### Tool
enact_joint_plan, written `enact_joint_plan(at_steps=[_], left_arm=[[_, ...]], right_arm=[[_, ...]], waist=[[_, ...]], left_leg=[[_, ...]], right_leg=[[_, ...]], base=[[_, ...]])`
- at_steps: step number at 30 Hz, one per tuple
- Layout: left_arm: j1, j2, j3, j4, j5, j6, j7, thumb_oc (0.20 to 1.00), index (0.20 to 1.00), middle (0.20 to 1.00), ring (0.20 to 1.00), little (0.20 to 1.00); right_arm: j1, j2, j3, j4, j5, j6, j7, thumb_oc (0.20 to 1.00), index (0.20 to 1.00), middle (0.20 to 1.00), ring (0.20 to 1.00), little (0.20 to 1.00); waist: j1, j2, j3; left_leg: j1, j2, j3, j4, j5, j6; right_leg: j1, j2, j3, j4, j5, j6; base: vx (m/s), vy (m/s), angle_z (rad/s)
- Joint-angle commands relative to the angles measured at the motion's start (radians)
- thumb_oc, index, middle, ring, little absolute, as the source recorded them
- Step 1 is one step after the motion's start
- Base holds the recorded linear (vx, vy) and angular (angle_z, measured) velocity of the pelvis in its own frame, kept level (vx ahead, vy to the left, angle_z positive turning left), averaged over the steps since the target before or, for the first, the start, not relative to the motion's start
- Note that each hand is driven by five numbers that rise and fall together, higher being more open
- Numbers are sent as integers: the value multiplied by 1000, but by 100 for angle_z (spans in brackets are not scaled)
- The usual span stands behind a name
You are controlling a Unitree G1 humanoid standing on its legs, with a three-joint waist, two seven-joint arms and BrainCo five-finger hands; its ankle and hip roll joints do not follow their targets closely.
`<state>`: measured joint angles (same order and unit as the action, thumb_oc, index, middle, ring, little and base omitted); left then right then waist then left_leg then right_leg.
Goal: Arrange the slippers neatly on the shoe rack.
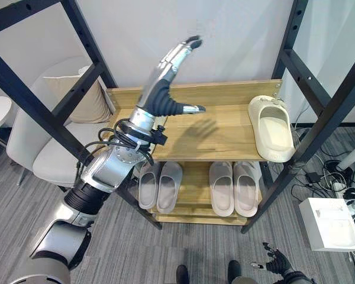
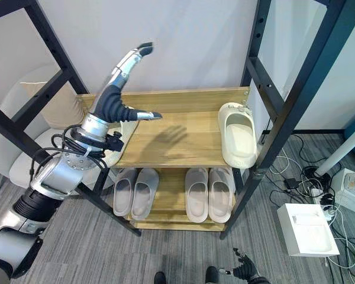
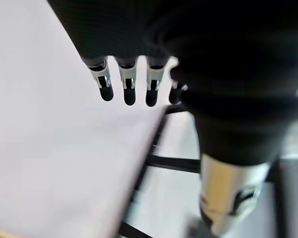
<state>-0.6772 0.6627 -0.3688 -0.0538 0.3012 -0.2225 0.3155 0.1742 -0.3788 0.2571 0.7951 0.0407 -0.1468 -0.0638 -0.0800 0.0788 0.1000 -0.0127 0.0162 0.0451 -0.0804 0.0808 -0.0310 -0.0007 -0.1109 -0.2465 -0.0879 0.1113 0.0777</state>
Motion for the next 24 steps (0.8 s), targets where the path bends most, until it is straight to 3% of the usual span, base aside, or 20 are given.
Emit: enact_joint_plan(at_steps=[1, 7, 12, 24], left_arm=[[-75, 61, 66, 93, 128, 24, 91, 1000, 1000, 1000, 1000, 1000], [-43, 168, 59, 179, 281, 80, 122, 1000, 1000, 1000, 1000, 1000], [-9, 211, 56, 231, 364, 118, 133, 1000, 1000, 1000, 1000, 1000], [-70, 172, -26, 494, 462, 239, 170, 1000, 1000, 1000, 1000, 1000]], right_arm=[[-18, 16, -19, -58, -7, -36, -24, 1000, 1000, 1000, 1000, 1000], [-23, 18, -7, -72, -31, -41, -37, 1000, 1000, 1000, 1000, 1000], [-22, 24, 2, -84, -44, -45, -46, 1000, 1000, 1000, 1000, 1000], [-29, 35, 39, -108, -73, -47, -71, 1000, 1000, 1000, 1000, 1000]], waist=[[-2, -37, 6], [-3, -34, 9], [-3, -37, 12], [-21, -46, 20]], left_leg=[[51, 30, 32, -7, -60, -51], [53, 32, 41, -7, -64, -52], [51, 33, 47, -7, -66, -53], [43, 32, 59, -7, -71, -48]], right_leg=[[65, -25, -10, 1, -83, 96], [56, -21, 5, 1, -80, 98], [50, -18, 9, 1, -80, 98], [28, -14, 31, 1, -73, 102]], base=[[21, 5, -4], [15, 5, -10], [9, 6, -5], [12, 12, -5]])
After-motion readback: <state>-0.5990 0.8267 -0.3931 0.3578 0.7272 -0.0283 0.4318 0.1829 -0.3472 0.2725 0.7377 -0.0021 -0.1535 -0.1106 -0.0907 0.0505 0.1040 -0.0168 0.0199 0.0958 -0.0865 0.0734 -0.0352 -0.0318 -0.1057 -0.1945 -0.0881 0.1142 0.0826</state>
